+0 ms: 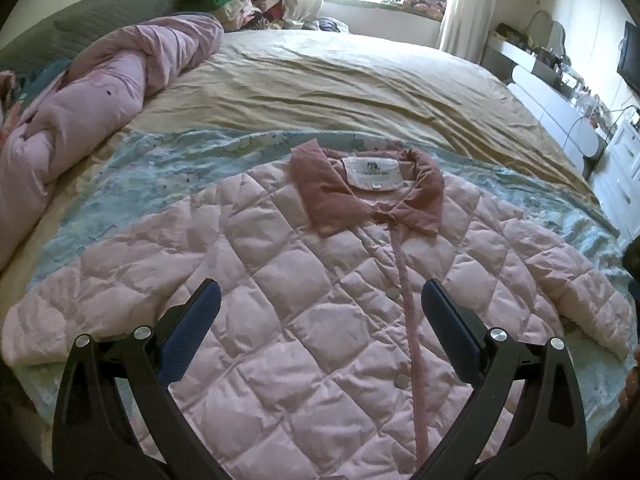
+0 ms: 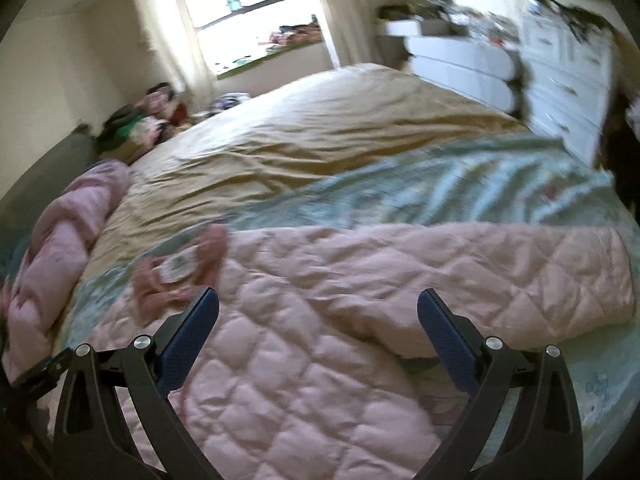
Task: Fold large clothes
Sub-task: 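Move the right tool toward the coat sleeve cuff nearest it, then close the right tool on the sleeve cuff and lift it, then carry the held sleeve with the right tool across the coat body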
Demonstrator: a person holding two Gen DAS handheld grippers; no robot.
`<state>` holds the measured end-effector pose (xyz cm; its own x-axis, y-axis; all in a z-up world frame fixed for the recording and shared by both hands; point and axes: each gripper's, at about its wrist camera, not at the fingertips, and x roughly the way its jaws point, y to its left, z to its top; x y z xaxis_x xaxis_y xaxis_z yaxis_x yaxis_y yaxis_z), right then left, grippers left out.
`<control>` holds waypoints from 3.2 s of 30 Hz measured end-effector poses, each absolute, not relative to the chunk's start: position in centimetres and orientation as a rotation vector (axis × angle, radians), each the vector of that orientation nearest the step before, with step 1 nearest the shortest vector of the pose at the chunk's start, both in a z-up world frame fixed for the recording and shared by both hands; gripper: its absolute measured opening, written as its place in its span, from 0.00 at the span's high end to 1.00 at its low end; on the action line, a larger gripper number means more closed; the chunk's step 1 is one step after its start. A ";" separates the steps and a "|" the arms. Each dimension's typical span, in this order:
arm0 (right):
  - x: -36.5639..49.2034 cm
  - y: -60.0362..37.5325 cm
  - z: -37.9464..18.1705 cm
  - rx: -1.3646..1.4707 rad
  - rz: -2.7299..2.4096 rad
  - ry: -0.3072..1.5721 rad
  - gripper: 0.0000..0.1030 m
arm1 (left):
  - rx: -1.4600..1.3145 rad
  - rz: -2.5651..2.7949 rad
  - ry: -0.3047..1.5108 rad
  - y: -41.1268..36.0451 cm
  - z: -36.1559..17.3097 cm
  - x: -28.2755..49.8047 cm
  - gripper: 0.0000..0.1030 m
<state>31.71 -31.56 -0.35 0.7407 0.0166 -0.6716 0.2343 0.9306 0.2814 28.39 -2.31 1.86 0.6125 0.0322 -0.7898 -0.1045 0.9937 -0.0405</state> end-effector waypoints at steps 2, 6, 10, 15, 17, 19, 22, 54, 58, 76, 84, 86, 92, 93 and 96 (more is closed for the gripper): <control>31.7 -33.3 -1.6 0.388 -0.171 0.741 0.04 | -0.085 0.075 0.924 -2.4 1.0 28.9 0.09; 31.4 -37.3 -4.2 0.457 -0.276 0.763 0.04 | -0.086 0.069 0.965 -2.6 -1.1 29.7 0.09; 30.2 -40.9 -6.4 0.504 -0.380 0.769 0.04 | -0.077 0.059 0.990 -2.9 -3.1 30.2 0.09; 28.1 -45.7 -9.0 0.611 -0.514 0.763 0.04 | -0.098 0.042 0.985 -3.1 -4.3 30.6 0.09; 27.3 -47.6 -10.2 0.670 -0.553 0.767 0.04 | -0.092 0.043 0.972 -3.3 -4.4 30.6 0.09; 26.5 -48.9 -11.0 0.696 -0.603 0.773 0.04 | -0.084 0.043 0.972 -3.5 -4.7 30.8 0.09; 25.2 -50.4 -12.0 0.742 -0.636 0.780 0.04 | -0.072 0.046 0.972 -3.6 -4.9 31.0 0.09; 26.5 -57.4 -9.5 0.885 -0.441 0.485 0.83 | -0.015 0.051 0.928 -0.9 -1.1 34.1 0.09; 28.2 -54.7 -6.2 0.776 -0.402 0.476 0.84 | -0.052 0.043 0.920 0.0 -1.0 34.5 0.09; 32.9 -42.5 3.1 0.605 -0.257 0.408 0.85 | -0.149 -0.008 0.908 5.0 -1.5 35.0 0.09; 33.8 -37.6 5.9 0.568 -0.185 0.390 0.85 | -0.172 -0.052 0.890 5.2 0.0 34.5 0.09; 33.8 -36.4 6.3 0.560 -0.165 0.382 0.85 | -0.191 -0.059 0.895 5.6 0.2 34.3 0.09; 34.1 -32.7 7.7 0.542 -0.083 0.368 0.85 | -0.251 -0.068 0.898 7.0 0.7 33.8 0.09; 34.3 -32.3 7.8 0.541 -0.072 0.368 0.85 | -0.259 -0.072 0.900 7.1 0.7 33.8 0.09; 34.7 -31.0 8.2 0.526 -0.036 0.376 0.85 | -0.279 -0.073 0.904 7.8 0.8 33.8 0.09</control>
<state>34.68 -30.97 8.22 0.9312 0.0618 -0.3594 0.1292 0.8657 0.4836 33.76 7.75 0.83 0.6187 -0.1797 -0.7648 -0.0545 0.9613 -0.2700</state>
